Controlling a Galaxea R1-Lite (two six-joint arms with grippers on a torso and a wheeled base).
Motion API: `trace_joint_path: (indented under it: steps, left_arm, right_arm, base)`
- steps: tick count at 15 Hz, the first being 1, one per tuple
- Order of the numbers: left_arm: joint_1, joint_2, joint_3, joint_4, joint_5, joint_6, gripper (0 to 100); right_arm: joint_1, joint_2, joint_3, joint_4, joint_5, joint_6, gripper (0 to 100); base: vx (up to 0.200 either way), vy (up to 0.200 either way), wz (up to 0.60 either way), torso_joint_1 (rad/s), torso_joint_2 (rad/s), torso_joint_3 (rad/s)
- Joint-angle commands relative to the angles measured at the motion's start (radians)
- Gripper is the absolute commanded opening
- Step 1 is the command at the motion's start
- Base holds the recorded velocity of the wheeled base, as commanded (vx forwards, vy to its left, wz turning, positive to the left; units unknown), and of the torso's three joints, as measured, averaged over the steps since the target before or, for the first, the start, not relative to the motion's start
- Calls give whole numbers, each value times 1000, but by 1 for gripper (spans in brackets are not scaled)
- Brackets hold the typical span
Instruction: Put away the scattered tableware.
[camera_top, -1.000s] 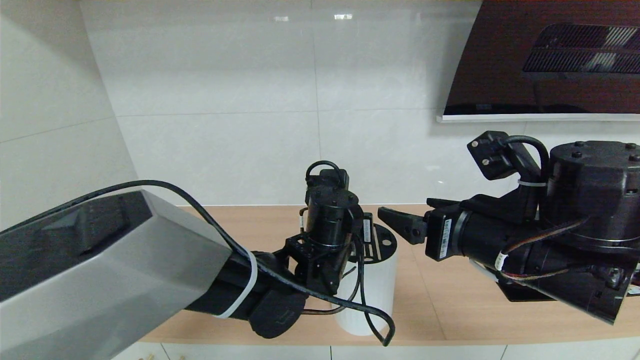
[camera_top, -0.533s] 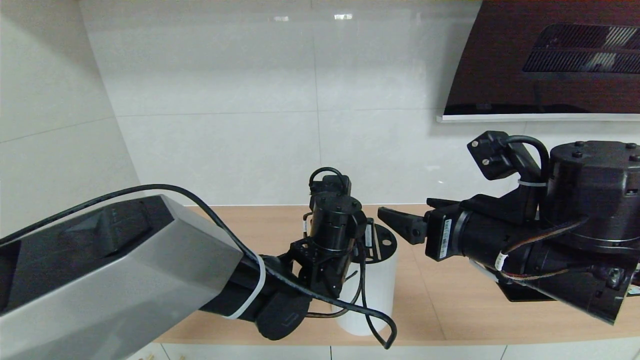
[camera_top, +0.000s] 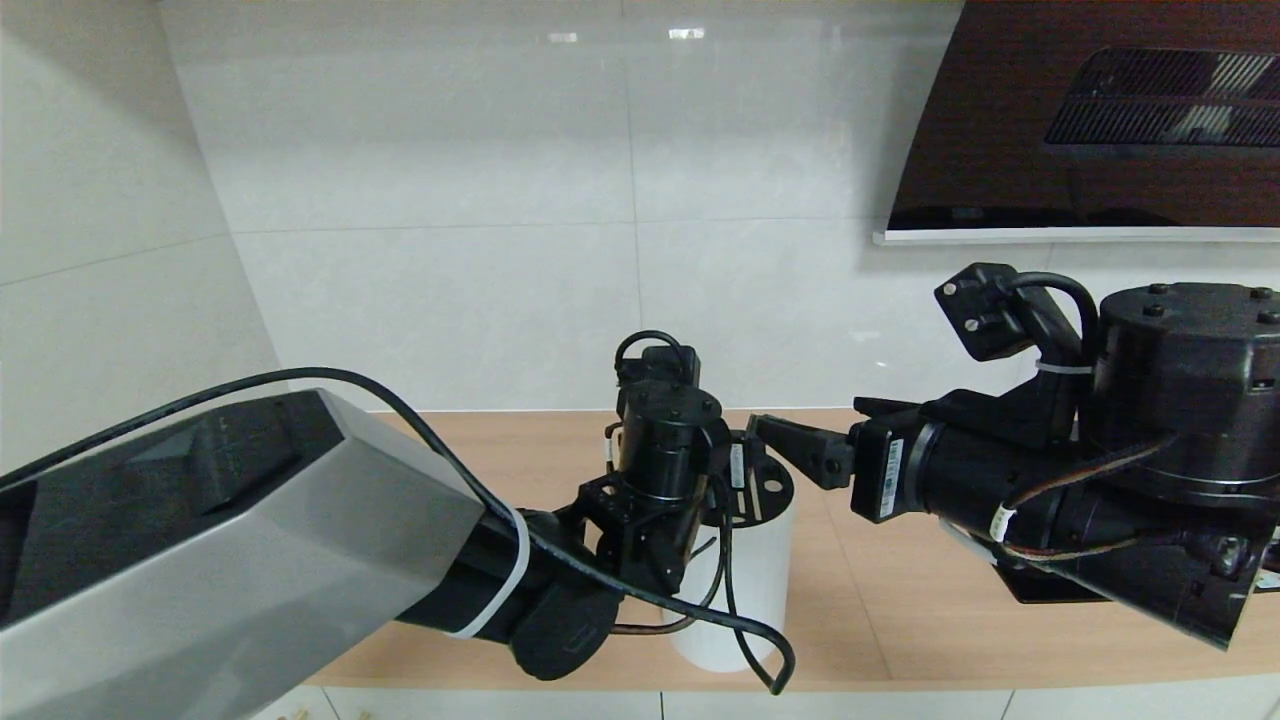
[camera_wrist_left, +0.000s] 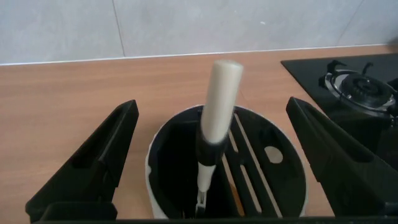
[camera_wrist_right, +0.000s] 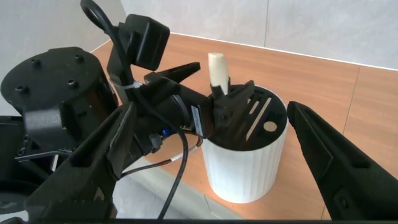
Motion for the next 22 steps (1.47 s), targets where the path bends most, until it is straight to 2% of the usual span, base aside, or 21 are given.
trace_joint_path:
  steps: [1, 3, 6, 7, 9, 10, 11, 13, 14, 15, 17, 18, 19, 20, 21, 22]
  left_arm:
    - [3, -22, 0, -10, 12, 4, 100]
    - [17, -153, 17, -13, 31, 14, 100]
    - [41, -305, 57, -10, 3, 15, 100]
    - [56, -412, 107, -8, -48, 15, 100]
    - [69, -516, 177, -7, -109, 15, 100]
    - [69, -516, 177, -7, -109, 15, 100]
    - [164, -717, 305, 3, -224, 83, 100]
    - [216, -832, 391, 27, -232, 84, 100]
    - [261, -921, 482, 59, -232, 86, 100]
    - [288, -992, 529, 85, -232, 87, 100]
    - [339, -1193, 614, 197, -232, 86, 100]
    - [343, -1319, 657, 270, -232, 86, 100]
    - [359, -1455, 690, 372, -235, 86, 100]
    - [365, -1474, 693, 389, -236, 87, 100]
    - [448, -1668, 703, 587, -266, 84, 100]
    - [480, -1788, 698, 688, -302, 86, 100]
  right_arm:
    - [1, 0, 0, -1, 0, 0, 100]
    - [1, -2, 1, -1, -5, 0, 100]
    - [-2, -13, 1, -2, -5, 0, 100]
    - [-25, -29, 1, -2, -5, 0, 100]
    - [-61, -63, 3, -1, -8, -3, 100]
    - [-61, -63, 3, -1, -8, -3, 100]
    - [-159, -187, 11, 9, -15, -43, 100]
    - [-211, -296, 106, 7, -31, -72, 100]
    - [-272, -405, 210, 7, -32, -124, 100]
    - [-329, -490, 270, 9, -28, -155, 100]
    - [-456, -689, 370, 12, -20, -186, 100]
    - [-507, -792, 403, 30, -20, -186, 100]
    - [-541, -919, 423, 82, -18, -187, 100]
    - [-544, -939, 423, 93, -18, -187, 100]
    - [-545, -1160, 406, 279, -20, -197, 100]
    - [-548, -1275, 374, 437, -24, -209, 100]
  base:
    - [0, 0, 0, 0, 0, 0]
    - [0, 0, 0, 0, 0, 0]
    - [0, 0, 0, 0, 0, 0]
    - [0, 0, 0, 0, 0, 0]
    - [0, 0, 0, 0, 0, 0]
    - [0, 0, 0, 0, 0, 0]
    - [0, 0, 0, 0, 0, 0]
    - [0, 0, 0, 0, 0, 0]
    - [0, 0, 0, 0, 0, 0]
    - [0, 0, 0, 0, 0, 0]
    - [0, 0, 0, 0, 0, 0]
    - [0, 0, 0, 0, 0, 0]
    - [0, 0, 0, 0, 0, 0]
    - [0, 0, 0, 0, 0, 0]
    - [0, 0, 0, 0, 0, 0]
    - [0, 0, 0, 0, 0, 0]
